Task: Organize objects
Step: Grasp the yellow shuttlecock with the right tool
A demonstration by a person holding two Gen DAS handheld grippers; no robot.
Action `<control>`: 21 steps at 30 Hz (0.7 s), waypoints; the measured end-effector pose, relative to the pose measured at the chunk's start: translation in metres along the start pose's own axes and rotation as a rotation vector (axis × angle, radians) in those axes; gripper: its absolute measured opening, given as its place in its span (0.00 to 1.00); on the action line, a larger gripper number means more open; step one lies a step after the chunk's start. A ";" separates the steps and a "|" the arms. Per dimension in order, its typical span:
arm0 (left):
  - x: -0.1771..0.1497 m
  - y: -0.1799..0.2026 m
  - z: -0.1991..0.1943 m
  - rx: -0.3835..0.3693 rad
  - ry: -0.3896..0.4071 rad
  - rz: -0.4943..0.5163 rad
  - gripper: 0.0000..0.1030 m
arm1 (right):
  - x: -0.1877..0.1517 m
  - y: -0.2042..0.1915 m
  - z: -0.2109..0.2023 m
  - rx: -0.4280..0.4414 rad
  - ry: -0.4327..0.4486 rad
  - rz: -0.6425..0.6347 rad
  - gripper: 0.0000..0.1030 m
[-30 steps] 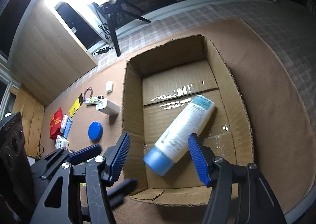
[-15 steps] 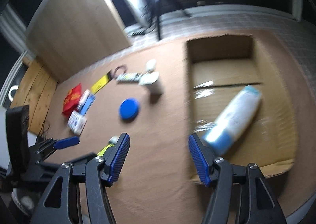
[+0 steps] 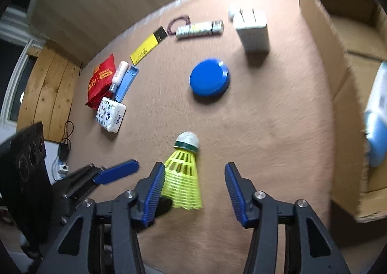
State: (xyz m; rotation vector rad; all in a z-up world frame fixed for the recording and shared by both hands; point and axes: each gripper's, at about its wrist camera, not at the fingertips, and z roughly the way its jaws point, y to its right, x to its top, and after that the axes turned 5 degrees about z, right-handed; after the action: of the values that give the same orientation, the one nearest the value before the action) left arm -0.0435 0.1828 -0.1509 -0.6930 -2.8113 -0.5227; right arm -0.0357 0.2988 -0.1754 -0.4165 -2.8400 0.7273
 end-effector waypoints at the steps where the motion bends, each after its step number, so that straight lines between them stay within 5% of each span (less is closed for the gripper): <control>1: -0.001 0.000 0.003 -0.010 -0.005 0.003 0.69 | 0.001 0.000 0.005 0.005 -0.014 0.011 0.45; 11: -0.001 0.012 0.023 -0.094 -0.040 0.005 0.48 | 0.002 -0.001 0.035 0.035 -0.100 0.046 0.39; 21: 0.003 0.039 0.008 -0.111 -0.008 0.028 0.48 | 0.003 0.001 0.018 0.059 -0.067 0.045 0.33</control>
State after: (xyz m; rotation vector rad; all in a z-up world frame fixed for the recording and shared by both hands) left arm -0.0276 0.2196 -0.1463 -0.7562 -2.7931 -0.6773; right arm -0.0423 0.2922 -0.1913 -0.4573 -2.8713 0.8462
